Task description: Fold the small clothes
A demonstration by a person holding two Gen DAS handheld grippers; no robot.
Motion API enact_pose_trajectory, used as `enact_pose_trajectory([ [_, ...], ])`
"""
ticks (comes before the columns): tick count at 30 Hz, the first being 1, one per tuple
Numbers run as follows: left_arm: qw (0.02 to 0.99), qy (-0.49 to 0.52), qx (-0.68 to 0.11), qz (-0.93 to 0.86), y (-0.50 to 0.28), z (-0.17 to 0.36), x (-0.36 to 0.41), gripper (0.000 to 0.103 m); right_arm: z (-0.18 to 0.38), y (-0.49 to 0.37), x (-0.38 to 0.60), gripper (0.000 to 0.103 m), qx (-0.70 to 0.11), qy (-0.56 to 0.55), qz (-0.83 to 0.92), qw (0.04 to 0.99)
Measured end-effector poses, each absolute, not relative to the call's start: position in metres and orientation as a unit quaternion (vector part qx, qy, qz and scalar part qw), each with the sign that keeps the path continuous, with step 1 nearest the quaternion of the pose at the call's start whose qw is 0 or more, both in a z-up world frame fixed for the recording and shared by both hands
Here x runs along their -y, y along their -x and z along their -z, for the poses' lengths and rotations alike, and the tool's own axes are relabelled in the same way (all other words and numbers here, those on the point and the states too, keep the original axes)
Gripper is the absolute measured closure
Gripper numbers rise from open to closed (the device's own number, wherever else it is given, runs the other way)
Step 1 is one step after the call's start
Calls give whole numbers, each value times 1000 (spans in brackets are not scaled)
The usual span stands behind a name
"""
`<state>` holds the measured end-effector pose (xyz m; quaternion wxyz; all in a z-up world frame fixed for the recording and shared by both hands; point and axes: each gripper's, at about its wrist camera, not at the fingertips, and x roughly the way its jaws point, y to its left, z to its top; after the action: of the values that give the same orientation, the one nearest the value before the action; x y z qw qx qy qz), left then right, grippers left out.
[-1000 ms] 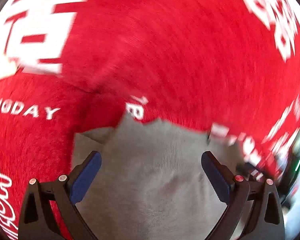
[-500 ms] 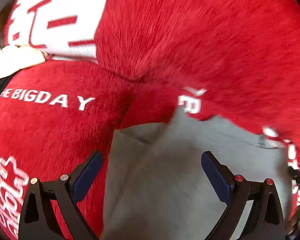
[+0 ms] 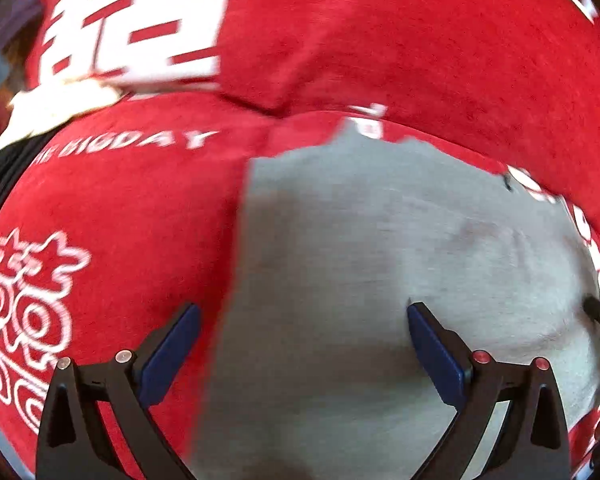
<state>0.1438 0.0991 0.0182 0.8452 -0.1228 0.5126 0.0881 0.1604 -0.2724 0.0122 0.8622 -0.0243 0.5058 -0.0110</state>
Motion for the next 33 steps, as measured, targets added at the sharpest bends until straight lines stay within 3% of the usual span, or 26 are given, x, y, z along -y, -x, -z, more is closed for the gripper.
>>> enact_pose_trajectory([
  [4, 835, 164, -511, -120, -123, -18, -126, 1, -29, -137, 300, 20, -506, -17, 42, 861],
  [8, 850, 180, -489, -79, -95, -39, -95, 1, -47, -98, 240, 20, -468, 19, -5, 883],
  [14, 871, 88, -483, -37, -77, -43, -17, 1, -12, -70, 153, 20, -474, 86, -67, 874],
  [19, 852, 84, -512, -66, -69, -9, -38, 1, 3, -75, 188, 20, -487, 37, -47, 872],
  [25, 861, 86, -497, -64, -48, -13, -45, 1, 0, -67, 243, 20, -485, -4, -29, 874],
  [33, 867, 91, -484, -77, -34, -27, -51, 1, -26, -50, 237, 19, -469, 32, 0, 883],
])
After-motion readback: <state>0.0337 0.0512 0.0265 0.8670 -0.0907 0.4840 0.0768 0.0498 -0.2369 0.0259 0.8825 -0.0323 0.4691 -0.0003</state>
